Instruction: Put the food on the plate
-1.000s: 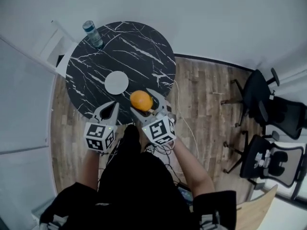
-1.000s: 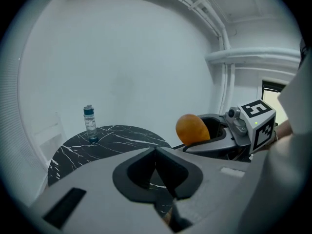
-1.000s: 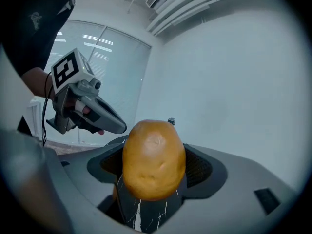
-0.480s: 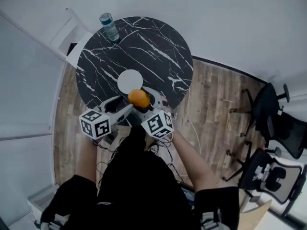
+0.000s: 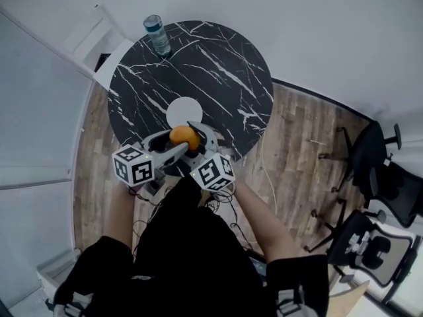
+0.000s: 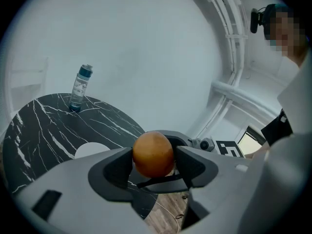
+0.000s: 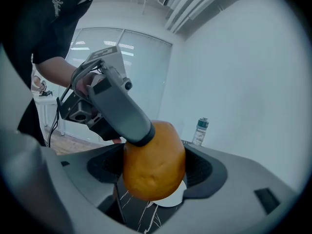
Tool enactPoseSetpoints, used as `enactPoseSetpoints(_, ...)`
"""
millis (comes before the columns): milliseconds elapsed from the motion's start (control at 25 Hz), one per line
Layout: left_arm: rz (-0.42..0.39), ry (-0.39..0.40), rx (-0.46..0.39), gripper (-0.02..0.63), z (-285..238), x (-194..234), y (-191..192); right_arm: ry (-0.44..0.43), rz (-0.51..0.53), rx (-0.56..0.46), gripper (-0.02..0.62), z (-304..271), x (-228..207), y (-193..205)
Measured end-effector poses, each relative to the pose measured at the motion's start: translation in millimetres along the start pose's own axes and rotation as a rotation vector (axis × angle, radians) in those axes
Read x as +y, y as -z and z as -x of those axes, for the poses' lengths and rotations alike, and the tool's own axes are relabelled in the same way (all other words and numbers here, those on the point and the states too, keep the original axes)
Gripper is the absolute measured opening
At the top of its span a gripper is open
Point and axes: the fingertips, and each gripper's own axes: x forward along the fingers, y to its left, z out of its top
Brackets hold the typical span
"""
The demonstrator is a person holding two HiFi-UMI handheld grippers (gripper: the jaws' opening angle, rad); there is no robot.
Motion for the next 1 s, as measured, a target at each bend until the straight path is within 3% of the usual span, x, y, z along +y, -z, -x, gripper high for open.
enactPoseSetpoints(440,-0.051,-0.046,0.042,0.264,-11.0,35.5,-0.8,0.016,-0.021,0.058,0.345,-28.5,-8.2,17.0)
enactPoseSetpoints(600,-0.08,-0.135,0.042,0.264,-14.4,62.8,-5.8,0.028,-0.074,0.096,0.345,-29.3,-13.1,35.6)
enactPoseSetpoints(800,-0.072,-0.164,0.07,0.264,-23.0,86.9,-2.7,0.037,-0.194,0.138,0.342,-27.2,-18.3,61.1)
enactPoseSetpoints(840,-0.063,-0.165,0.076,0.264,-25.5,90.9,-1.0,0.045,-0.215,0.147,0.311,-25.9,-19.9,66.4)
enactPoseSetpoints(920,-0.043,-0.166,0.086,0.264,-30.5,98.2,1.9,0.076,-0.235,0.162,0.156,-22.2,-25.6,74.0)
enactPoseSetpoints(1000,-0.032,-0.168,0.092,0.264,-35.6,104.6,4.2,0.111,-0.239,0.179,0.048,-20.0,-32.0,81.1)
